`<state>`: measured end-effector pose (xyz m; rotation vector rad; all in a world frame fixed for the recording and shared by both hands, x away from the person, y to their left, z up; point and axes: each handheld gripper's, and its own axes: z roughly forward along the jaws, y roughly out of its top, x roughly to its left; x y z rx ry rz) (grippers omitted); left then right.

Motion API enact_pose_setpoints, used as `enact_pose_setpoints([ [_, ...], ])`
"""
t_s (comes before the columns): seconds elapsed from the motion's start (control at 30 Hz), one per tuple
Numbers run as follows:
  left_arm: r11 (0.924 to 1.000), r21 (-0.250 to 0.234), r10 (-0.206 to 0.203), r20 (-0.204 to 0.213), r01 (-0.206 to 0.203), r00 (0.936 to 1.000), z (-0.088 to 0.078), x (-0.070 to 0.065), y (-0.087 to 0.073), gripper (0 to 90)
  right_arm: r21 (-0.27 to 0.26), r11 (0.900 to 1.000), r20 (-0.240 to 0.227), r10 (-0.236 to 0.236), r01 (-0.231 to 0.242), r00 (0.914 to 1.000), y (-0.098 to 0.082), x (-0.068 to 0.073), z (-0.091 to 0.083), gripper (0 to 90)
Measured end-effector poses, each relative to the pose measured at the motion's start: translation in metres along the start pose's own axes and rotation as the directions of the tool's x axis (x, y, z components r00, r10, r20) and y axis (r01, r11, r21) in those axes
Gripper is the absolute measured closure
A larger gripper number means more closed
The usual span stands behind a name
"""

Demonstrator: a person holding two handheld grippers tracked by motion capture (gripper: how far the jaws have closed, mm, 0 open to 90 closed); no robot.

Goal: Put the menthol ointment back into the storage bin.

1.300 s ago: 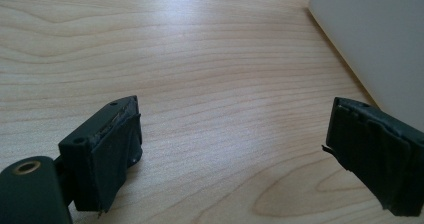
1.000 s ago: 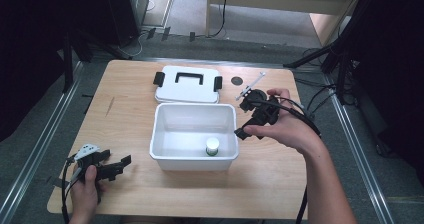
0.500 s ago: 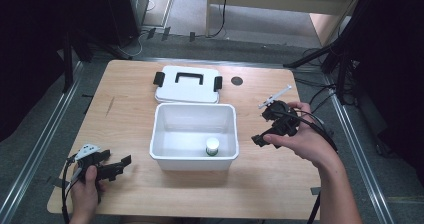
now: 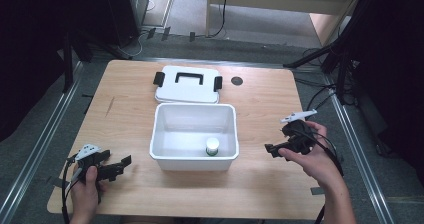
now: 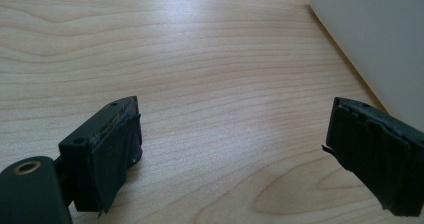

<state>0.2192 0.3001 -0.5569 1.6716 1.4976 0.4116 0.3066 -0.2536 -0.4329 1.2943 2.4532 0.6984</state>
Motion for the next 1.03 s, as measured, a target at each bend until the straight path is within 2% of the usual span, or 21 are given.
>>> enact_pose_setpoints([
  [0.07, 1.0, -0.001, 0.0, -0.004, 0.0, 1.0, 0.0, 0.0, 0.0, 8.4, -0.044, 0.999, 0.027, 0.031, -0.03, 0.9992, -0.014, -0.004, 0.005, 6.6],
  [0.13, 1.0, -0.001, 0.0, -0.006, 0.0, 1.0, 0.0, 0.0, 0.0, 8.4, -0.099, 0.993, 0.027, 0.066, -0.063, 0.9974, -0.027, -0.009, 0.009, 6.6],
  [0.17, 1.0, -0.002, -0.001, -0.006, 0.001, 1.0, 0.0, 0.0, 0.0, 8.4, -0.14, 0.986, 0.017, 0.098, -0.095, 0.995, -0.037, -0.011, 0.012, 6.6],
  [0.27, 1.0, -0.001, -0.001, -0.007, 0.001, 1.0, 0.0, 0.0, 0.0, 8.4, -0.209, 0.965, -0.011, 0.158, -0.157, 0.9873, -0.06, -0.018, 0.02, 6.7],
  [0.33, 1.0, -0.001, -0.001, -0.01, 0.001, 1.0, 0.0, 0.0, 0.0, 8.4, -0.252, 0.949, -0.013, 0.194, -0.191, 0.981, -0.075, -0.023, 0.025, 7.6],
  [0.47, 1.0, -0.003, -0.002, -0.013, 0.001, 0.9999, 0.0, 0.0, 0.0, 8.4, -0.323, 0.911, -0.038, 0.256, -0.255, 0.9658, -0.106, -0.034, 0.033, 7.8],
  [0.5, 1.0, -0.003, -0.001, -0.014, 0.001, 0.9999, 0.0, 0.0, 0.0, 8.4, -0.333, 0.905, -0.04, 0.267, -0.265, 0.9629, -0.111, -0.035, 0.035, 7.8],
  [0.57, 1.0, -0.003, -0.002, -0.017, 0.002, 0.9999, 0.0, -0.001, 0.0, 8.4, -0.364, 0.884, -0.033, 0.3, -0.291, 0.9532, -0.125, -0.039, 0.038, 9.6],
  [0.67, 1.0, -0.003, -0.003, -0.022, 0.003, 0.9997, 0.0, 0.0, 0.0, 8.4, -0.426, 0.837, -0.038, 0.362, -0.343, 0.9313, -0.142, -0.043, 0.042, 12.8],
  [0.7, 1.0, -0.005, -0.004, -0.024, 0.004, 0.9997, 0.0, 0.0, 0.0, 8.4, -0.435, 0.826, -0.054, 0.373, -0.358, 0.9263, -0.144, -0.045, 0.042, 12.8],
  [0.73, 1.0, -0.006, -0.007, -0.026, 0.007, 0.9996, 0.0, 0.0, 0.0, 8.4, -0.454, 0.815, -0.066, 0.371, -0.359, 0.9264, -0.144, -0.046, 0.039, 13.1],
  [0.77, 0.9999, -0.007, -0.011, -0.026, 0.011, 0.9996, 0.0, 0.0, 0.0, 8.4, -0.468, 0.81, -0.064, 0.368, -0.354, 0.9275, -0.145, -0.046, 0.037, 13.3],
  [0.83, 0.9998, -0.016, -0.016, -0.029, 0.015, 0.9995, 0.0, -0.001, 0.0, 8.4, -0.469, 0.802, -0.072, 0.384, -0.371, 0.9206, -0.146, -0.047, 0.039, 13.2],
  [0.9, 0.9997, -0.018, -0.014, -0.024, 0.014, 0.9996, 0.0, 0.0, 0.0, 8.4, -0.476, 0.801, -0.056, 0.385, -0.364, 0.9212, -0.146, -0.045, 0.04, 13.4],
  [0.97, 0.9997, -0.018, -0.017, -0.018, 0.017, 0.9997, 0.0, 0.0, 0.0, 8.4, -0.473, 0.805, -0.05, 0.382, -0.359, 0.9229, -0.145, -0.045, 0.041, 13.4],
  [1.03, 0.9998, -0.011, -0.019, -0.008, 0.019, 0.9998, 0.001, 0.001, 0.001, 8.4, -0.473, 0.803, -0.045, 0.388, -0.361, 0.9207, -0.144, -0.045, 0.042, 13.8],
])
